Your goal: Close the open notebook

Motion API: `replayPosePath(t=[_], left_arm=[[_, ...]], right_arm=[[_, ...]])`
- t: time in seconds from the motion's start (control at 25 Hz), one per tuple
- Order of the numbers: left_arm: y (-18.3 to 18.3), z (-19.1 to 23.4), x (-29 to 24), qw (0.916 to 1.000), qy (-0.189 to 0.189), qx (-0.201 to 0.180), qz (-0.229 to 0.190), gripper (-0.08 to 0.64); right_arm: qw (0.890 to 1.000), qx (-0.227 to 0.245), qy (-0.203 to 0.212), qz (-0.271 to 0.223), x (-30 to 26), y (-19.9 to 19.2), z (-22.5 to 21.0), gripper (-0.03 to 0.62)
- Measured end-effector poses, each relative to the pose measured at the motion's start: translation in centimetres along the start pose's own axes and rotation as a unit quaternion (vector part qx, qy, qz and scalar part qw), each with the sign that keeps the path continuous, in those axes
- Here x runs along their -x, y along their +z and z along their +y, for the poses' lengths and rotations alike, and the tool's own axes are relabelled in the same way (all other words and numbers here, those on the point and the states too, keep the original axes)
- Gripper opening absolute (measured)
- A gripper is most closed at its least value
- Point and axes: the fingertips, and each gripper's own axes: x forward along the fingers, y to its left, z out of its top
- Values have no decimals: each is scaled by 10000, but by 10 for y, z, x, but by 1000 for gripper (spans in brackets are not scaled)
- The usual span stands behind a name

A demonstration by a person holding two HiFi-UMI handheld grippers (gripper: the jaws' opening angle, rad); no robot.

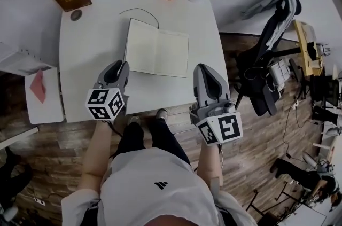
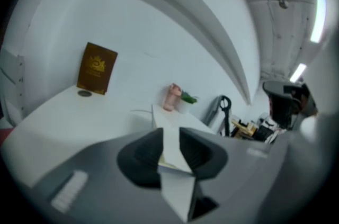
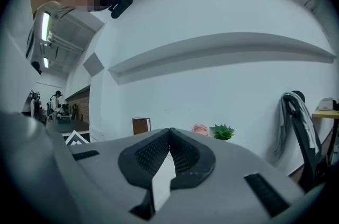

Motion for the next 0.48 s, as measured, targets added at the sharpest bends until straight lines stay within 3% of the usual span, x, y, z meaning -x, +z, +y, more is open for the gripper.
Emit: replayPosePath(t=[0.2, 0.48], left_arm=[[-20, 16, -11, 9986, 359, 383, 103, 158], [-46, 26, -20, 9942, 655, 829, 219, 160]], right_arm=[[9996, 13, 235, 148, -11, -8, -7, -6], [9987, 18, 412, 306, -14, -17, -21, -6]])
